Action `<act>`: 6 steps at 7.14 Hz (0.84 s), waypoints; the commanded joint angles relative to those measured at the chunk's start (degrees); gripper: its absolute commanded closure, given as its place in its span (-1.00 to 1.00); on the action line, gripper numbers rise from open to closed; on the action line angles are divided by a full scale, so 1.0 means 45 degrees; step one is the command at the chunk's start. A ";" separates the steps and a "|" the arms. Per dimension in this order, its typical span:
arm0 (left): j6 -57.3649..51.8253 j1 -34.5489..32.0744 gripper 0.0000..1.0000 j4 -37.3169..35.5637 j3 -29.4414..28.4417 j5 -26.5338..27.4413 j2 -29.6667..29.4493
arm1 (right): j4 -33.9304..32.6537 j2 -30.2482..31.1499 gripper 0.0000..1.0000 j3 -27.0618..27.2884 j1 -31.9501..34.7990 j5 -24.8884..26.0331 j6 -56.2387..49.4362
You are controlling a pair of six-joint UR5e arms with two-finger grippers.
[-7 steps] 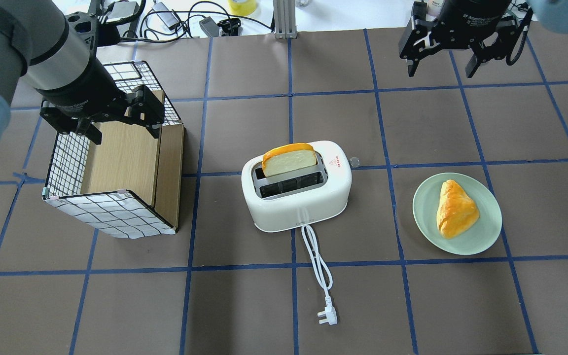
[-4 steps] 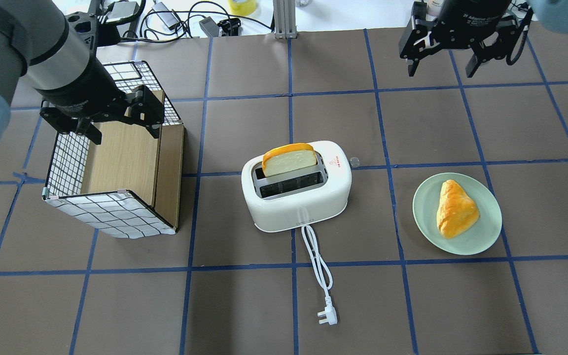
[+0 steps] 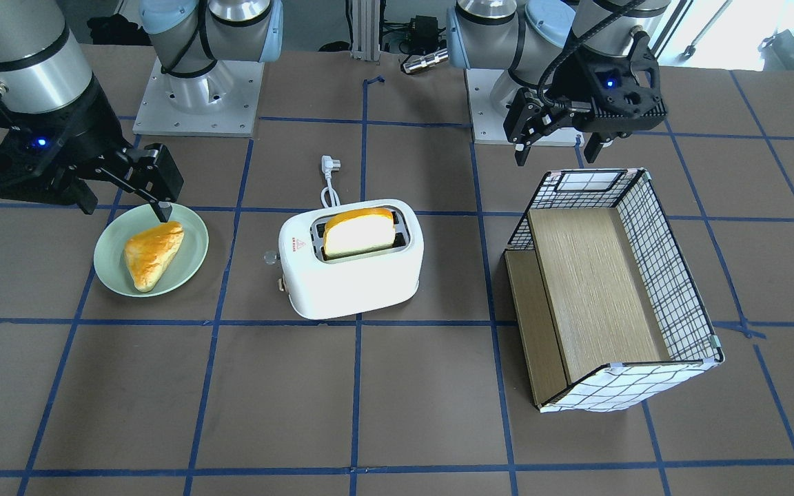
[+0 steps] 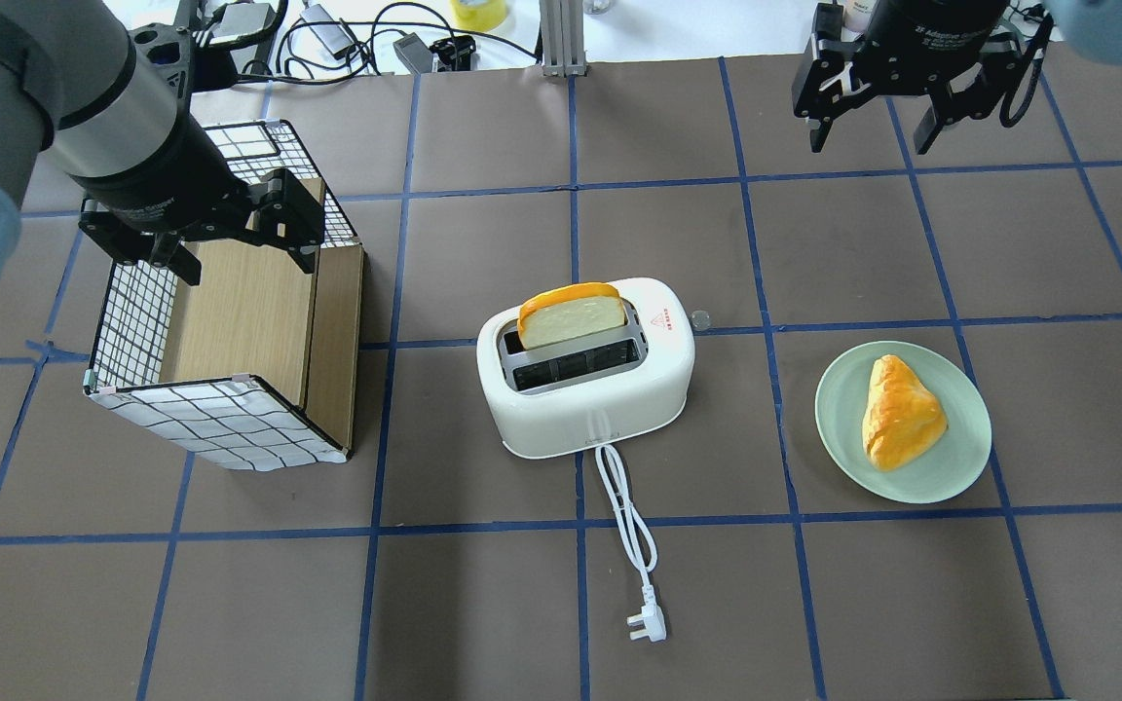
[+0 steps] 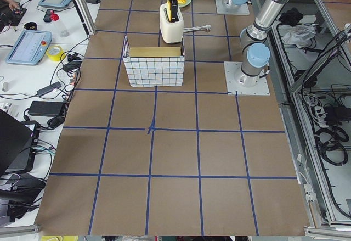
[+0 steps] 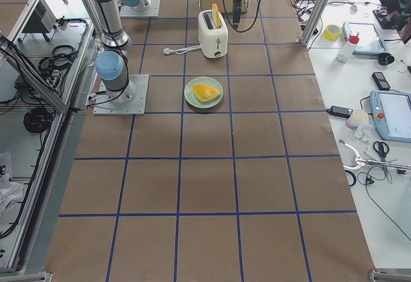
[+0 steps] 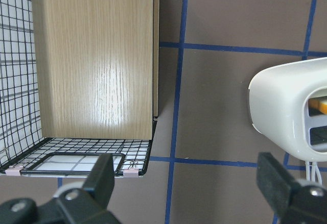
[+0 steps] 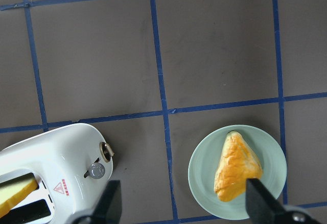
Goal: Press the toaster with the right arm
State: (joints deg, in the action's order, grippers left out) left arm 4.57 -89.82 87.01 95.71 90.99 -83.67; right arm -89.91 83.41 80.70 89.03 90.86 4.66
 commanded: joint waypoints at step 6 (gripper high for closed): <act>0.0000 0.0000 -1.00 0.0000 0.0000 -0.0005 0.0000 | 0.0137 0.0000 1.00 -0.0121 -0.0019 -0.1004 -0.0001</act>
State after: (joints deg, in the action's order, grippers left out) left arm 4.57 -89.82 87.01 95.71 90.97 -83.67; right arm -89.27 83.52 80.20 89.02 89.04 4.66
